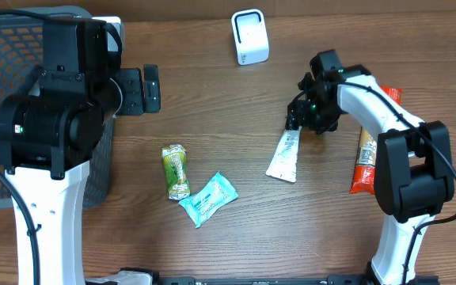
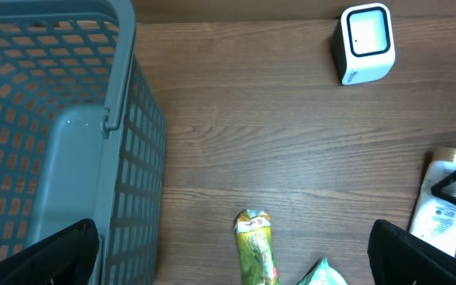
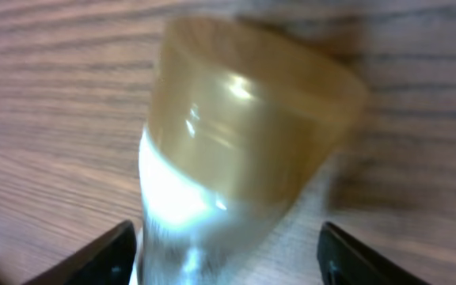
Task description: Scan the item barcode
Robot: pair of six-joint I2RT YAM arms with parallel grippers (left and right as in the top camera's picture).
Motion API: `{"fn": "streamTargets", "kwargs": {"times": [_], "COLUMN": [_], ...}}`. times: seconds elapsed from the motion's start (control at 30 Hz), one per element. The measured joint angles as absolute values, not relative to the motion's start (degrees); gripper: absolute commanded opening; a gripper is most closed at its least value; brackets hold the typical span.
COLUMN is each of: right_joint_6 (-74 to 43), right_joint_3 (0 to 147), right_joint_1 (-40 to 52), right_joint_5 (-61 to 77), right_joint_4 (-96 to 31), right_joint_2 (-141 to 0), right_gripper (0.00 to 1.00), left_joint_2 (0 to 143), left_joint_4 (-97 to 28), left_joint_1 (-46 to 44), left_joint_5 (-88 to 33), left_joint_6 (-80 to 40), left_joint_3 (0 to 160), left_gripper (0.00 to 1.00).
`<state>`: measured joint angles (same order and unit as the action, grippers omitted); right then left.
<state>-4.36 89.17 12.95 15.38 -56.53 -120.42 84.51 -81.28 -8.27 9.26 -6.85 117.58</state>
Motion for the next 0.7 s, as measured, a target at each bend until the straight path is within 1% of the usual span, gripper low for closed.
{"fn": "streamTargets", "kwargs": {"times": [0.1, 0.23, 0.47, 0.57, 0.7], "right_joint_6": [-1.8, -1.26, -1.74, -2.59, -4.47], "right_joint_3": [92.77, 94.96, 90.19, 86.54, 81.36], "right_joint_1": [13.21, 13.58, 13.47, 13.47, 13.47], "right_joint_5": [18.04, 20.86, 22.35, 22.33, 21.74], "right_joint_4": [-61.71, -66.67, -62.5, -59.33, -55.13], "right_joint_2": [-120.42, -120.4, -120.4, -119.59, -112.73], "right_gripper": [0.76, 0.75, 0.76, 0.79, 0.79], "left_joint_2": [84.51, 84.51, 84.51, 84.51, 84.51], "left_joint_4": [-81.28, -81.25, -81.25, -81.28, -81.28], "left_joint_1": [-8.27, -8.27, -8.27, -8.27, -8.27], "left_joint_5": [9.26, 9.26, 9.26, 9.26, 9.26], "left_joint_6": [-6.85, -6.85, -6.85, -6.85, -6.87], "left_joint_3": [117.58, 117.58, 117.58, 117.58, 117.58], "left_gripper": [1.0, 1.0, 0.99, 1.0, 0.99]}}
